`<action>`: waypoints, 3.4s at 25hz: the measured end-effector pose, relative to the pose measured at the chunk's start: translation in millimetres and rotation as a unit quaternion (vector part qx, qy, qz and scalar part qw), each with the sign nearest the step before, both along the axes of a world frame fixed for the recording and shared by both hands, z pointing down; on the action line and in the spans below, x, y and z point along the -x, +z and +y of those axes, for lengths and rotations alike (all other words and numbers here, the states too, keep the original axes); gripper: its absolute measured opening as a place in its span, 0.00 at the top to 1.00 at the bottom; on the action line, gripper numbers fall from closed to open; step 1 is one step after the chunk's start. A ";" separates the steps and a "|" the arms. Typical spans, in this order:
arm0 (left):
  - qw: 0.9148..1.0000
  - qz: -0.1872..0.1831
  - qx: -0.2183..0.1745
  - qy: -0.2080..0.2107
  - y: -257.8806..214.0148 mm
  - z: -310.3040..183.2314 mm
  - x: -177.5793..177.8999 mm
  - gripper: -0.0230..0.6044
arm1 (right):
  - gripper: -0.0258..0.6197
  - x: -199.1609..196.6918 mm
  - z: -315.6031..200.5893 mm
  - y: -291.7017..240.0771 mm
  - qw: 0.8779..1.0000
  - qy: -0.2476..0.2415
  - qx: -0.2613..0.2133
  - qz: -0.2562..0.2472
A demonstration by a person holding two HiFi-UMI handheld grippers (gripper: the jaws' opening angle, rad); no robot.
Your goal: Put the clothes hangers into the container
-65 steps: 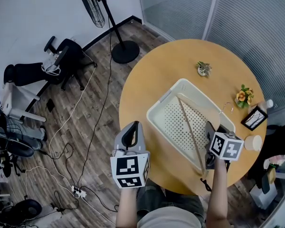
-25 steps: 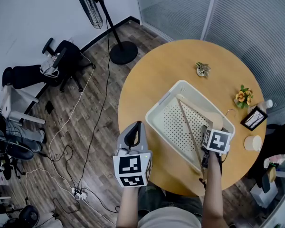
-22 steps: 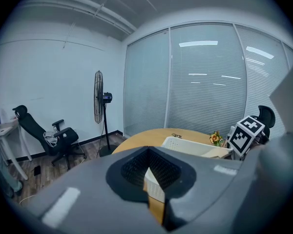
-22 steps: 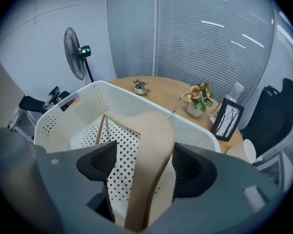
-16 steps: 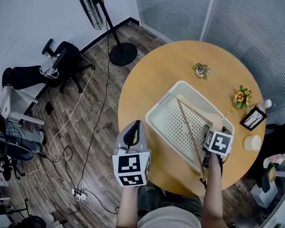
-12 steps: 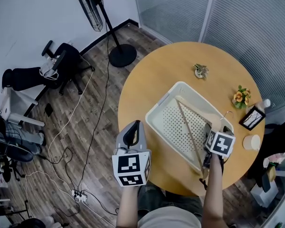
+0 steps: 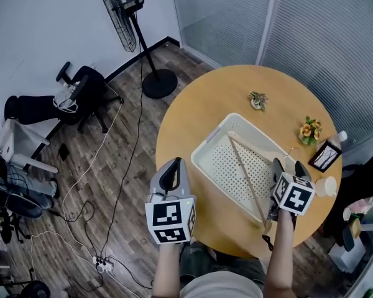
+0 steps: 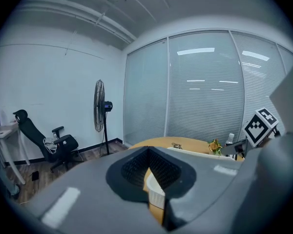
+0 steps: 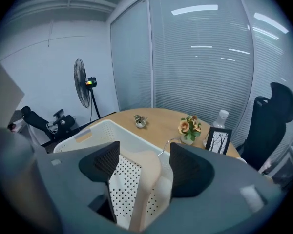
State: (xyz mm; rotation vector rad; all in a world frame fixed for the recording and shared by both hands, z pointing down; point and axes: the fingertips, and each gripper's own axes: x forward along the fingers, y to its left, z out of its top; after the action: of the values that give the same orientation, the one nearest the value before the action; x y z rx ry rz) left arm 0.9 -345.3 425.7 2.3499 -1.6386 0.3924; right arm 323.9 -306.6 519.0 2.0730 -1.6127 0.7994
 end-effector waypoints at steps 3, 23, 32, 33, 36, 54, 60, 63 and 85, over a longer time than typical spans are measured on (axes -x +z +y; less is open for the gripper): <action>1.000 0.003 -0.012 0.000 -10.7 1.9 3.6 0.96 | 0.46 3.7 1.7 -27.4 0.999 -0.003 -0.047 0.004; 0.996 0.027 -0.084 0.024 -75.2 8.4 12.0 0.96 | 0.73 38.9 26.5 -161.6 0.965 -0.025 -0.261 0.006; 0.992 0.034 -0.118 0.025 -101.7 14.9 16.7 0.96 | 0.87 49.1 37.9 -194.1 0.949 -0.031 -0.313 0.021; 0.992 0.034 -0.122 0.025 -104.8 15.9 17.6 0.96 | 0.89 50.3 39.2 -196.4 0.948 -0.032 -0.316 0.025; 0.990 0.036 -0.132 0.025 -112.6 19.1 19.3 0.96 | 0.92 53.3 43.6 -202.4 0.945 -0.037 -0.322 0.036; 0.988 0.047 -0.145 0.022 -123.8 32.2 23.2 0.96 | 0.92 58.0 58.6 -202.7 0.944 -0.040 -0.323 0.047; 0.988 0.047 -0.143 0.021 -121.8 33.7 24.6 0.96 | 0.92 59.3 59.9 -201.1 0.945 -0.042 -0.320 0.050; 0.989 0.047 -0.142 0.020 -121.8 33.1 26.7 0.96 | 0.92 59.9 59.6 -201.7 0.945 -0.043 -0.319 0.051; 0.989 0.046 -0.136 0.021 -116.8 35.3 22.4 0.96 | 0.92 55.2 62.6 -198.1 0.947 -0.042 -0.316 0.050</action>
State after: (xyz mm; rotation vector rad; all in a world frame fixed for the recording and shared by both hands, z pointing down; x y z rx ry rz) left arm -21.6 -310.0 308.9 2.5561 -1.6954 0.0698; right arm 268.7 -244.0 320.8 2.3758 -2.0715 0.1359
